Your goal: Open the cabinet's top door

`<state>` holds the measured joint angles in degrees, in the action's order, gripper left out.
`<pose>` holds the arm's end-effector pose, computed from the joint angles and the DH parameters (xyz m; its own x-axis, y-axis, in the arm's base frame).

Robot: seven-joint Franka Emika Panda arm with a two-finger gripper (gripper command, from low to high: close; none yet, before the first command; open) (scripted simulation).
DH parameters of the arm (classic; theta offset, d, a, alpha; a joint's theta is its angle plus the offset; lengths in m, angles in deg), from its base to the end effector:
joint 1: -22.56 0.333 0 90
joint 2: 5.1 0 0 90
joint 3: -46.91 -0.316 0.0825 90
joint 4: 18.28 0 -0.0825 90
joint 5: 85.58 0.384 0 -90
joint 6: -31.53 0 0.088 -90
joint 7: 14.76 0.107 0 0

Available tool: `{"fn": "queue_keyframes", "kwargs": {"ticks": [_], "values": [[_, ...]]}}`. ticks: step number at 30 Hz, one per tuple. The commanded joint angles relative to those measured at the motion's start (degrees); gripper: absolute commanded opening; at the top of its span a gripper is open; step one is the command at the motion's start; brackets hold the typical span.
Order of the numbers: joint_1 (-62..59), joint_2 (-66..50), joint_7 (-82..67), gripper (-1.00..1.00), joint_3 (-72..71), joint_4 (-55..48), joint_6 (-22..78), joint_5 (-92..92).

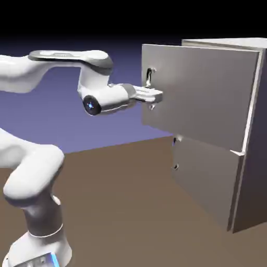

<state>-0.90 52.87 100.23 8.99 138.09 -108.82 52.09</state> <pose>0.3319 0.1027 0.5102 -0.3443 0.6146 -0.7098 -0.3440 0.6208 0.7044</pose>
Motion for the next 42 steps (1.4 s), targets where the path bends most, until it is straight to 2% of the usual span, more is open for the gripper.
{"fn": "queue_keyframes", "kwargs": {"ticks": [1, 12, 22, 30, 42], "values": [[1.14, 0.86, 0.70, -1.00, 2.09, 1.50, 1.62, -2.04], [5.02, 8.41, 5.94, -1.00, 24.93, 11.86, 20.12, -28.32], [1.52, 5.06, 5.22, -1.00, 45.70, 11.02, 38.47, -51.72], [2.26, -6.99, 0.96, -1.00, 62.31, 2.06, 55.03, -69.12], [14.03, -31.86, -9.02, -1.00, 83.77, -21.53, 81.41, -83.97]]}}
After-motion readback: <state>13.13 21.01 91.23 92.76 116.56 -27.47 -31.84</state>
